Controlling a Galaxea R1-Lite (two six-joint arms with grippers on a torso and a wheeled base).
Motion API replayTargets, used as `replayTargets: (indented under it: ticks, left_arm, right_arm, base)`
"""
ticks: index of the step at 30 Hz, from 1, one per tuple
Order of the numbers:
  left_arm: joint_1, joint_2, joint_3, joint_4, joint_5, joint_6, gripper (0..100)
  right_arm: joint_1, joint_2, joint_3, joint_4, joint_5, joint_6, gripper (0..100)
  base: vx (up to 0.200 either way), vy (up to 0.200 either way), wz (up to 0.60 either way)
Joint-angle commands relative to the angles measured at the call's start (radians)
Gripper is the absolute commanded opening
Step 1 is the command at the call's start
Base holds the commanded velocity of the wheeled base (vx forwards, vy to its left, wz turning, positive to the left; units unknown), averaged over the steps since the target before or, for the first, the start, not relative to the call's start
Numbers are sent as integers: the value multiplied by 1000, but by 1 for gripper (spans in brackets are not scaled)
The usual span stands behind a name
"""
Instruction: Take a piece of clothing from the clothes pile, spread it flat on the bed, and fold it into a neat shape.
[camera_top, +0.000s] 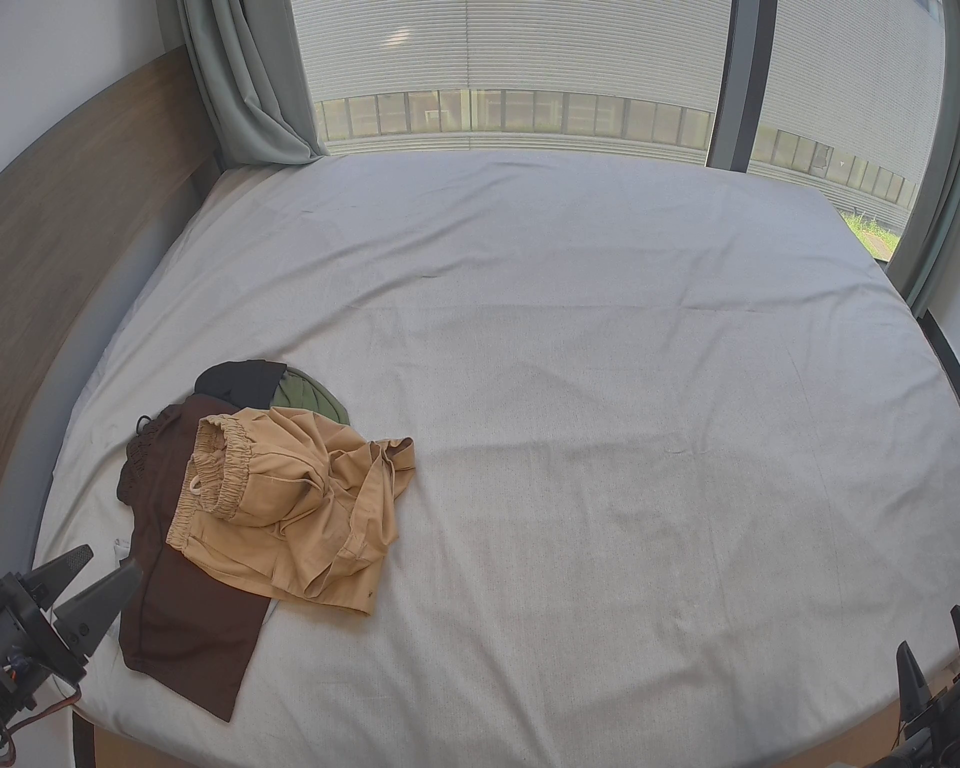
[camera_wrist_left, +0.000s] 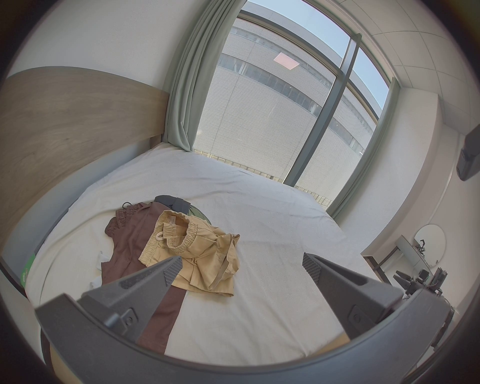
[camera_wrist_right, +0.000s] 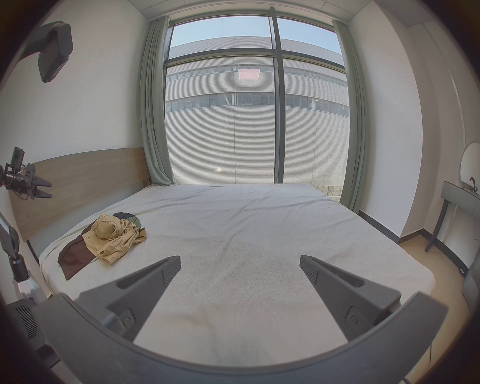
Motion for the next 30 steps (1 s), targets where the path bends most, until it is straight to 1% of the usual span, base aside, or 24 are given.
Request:
replayTargets:
  ticks: [1, 7, 12, 13, 17, 23, 28, 30]
  left_arm:
    - [2, 67, -34, -2, -8, -1, 100]
    - [10, 160, -79, -9, -26, 2, 100]
    - [41, 235, -102, -72, -29, 2, 100]
    - [68, 277, -103, -114, -40, 3, 100]
    - [137, 355, -105, -178, -114, 8, 100]
    - [202, 439, -129, -207, -189, 9, 100]
    - [229, 508, -163, -210, -212, 12, 100]
    - [229, 508, -163, -210, -212, 12, 100]
  right_arm:
    - [-1, -4, 16, 0, 0, 0, 100]
    - [-1, -4, 16, 0, 0, -2, 100]
    - [-1, -4, 16, 0, 2, -2, 100]
    - [-1, -5, 16, 0, 0, -2, 100]
    - [-1, -5, 16, 0, 0, 0, 100]
    - [-1, -4, 16, 0, 2, 0, 100]
    - [-1, -4, 16, 0, 0, -2, 100]
    - [-1, -4, 16, 0, 0, -2, 100]
  base:
    - [0, 0, 0]
    - [0, 0, 0]
    - [0, 0, 0]
    - [0, 0, 0]
    - [0, 0, 0]
    - [0, 0, 0]
    - [0, 0, 0]
    - [0, 0, 0]
